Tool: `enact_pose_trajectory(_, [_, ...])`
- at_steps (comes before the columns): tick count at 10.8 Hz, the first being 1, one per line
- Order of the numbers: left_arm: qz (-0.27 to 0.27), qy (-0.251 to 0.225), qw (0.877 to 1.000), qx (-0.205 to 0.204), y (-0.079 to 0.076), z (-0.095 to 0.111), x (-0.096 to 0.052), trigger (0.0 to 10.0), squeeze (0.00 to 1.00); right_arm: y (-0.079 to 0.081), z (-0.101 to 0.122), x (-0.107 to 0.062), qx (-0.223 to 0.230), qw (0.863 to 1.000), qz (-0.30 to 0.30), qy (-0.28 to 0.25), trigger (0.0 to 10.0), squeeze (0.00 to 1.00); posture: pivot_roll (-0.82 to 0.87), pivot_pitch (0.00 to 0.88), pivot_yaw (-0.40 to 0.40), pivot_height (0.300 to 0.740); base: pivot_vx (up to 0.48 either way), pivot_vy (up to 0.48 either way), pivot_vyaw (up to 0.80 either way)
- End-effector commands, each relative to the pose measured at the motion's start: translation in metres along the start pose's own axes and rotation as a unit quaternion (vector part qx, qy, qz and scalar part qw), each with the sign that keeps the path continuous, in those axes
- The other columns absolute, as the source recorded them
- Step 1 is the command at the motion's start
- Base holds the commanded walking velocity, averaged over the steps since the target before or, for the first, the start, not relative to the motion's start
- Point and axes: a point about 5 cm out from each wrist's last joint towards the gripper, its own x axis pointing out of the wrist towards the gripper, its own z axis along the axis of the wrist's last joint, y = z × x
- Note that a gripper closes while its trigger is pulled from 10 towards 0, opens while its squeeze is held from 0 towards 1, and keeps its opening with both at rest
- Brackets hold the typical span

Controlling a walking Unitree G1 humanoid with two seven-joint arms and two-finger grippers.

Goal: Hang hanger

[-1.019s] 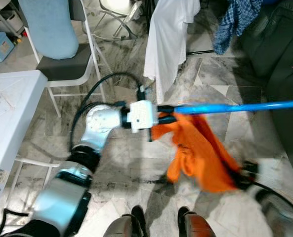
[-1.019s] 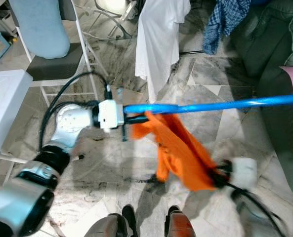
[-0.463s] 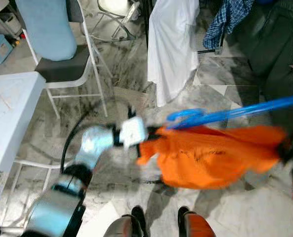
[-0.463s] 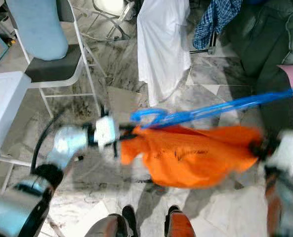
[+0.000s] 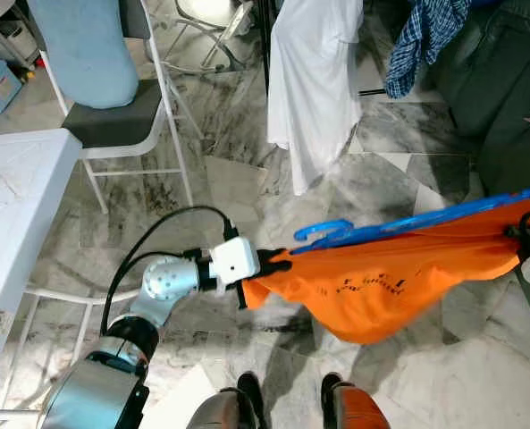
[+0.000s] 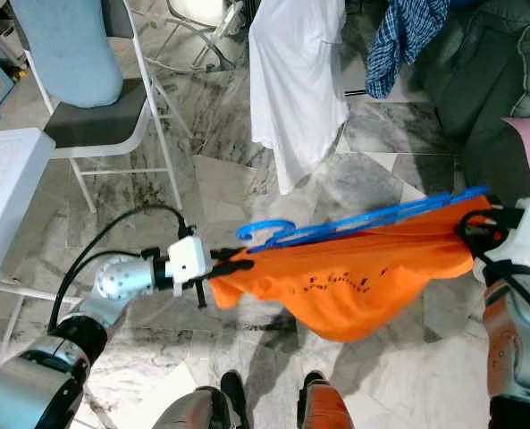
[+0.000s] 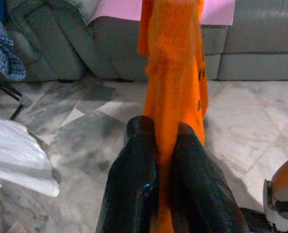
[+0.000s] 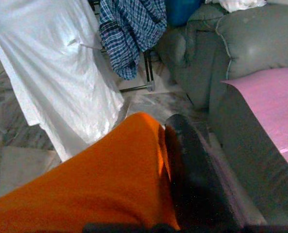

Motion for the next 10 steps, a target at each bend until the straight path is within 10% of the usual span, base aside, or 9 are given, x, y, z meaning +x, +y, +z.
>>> enact_pose_trajectory(1, [0.014, 0.025, 0.999, -0.023, -0.005, -0.013, -0.013, 0.0, 0.0, -0.011, 0.012, -0.002, -0.007, 0.999, -0.025, -0.02, 0.0, 0.0, -0.27, 0.266, 0.141, 0.74, 0.0, 0.0, 0.0])
enact_pose_trajectory(10, [0.003, 0.074, 0.995, -0.068, -0.03, -0.034, -0.017, 0.0, 0.0, -0.004, 0.047, 0.014, -0.004, 0.997, -0.007, -0.078, 0.0, 0.0, -0.27, 0.259, 0.141, 0.74, 0.0, 0.0, 0.0])
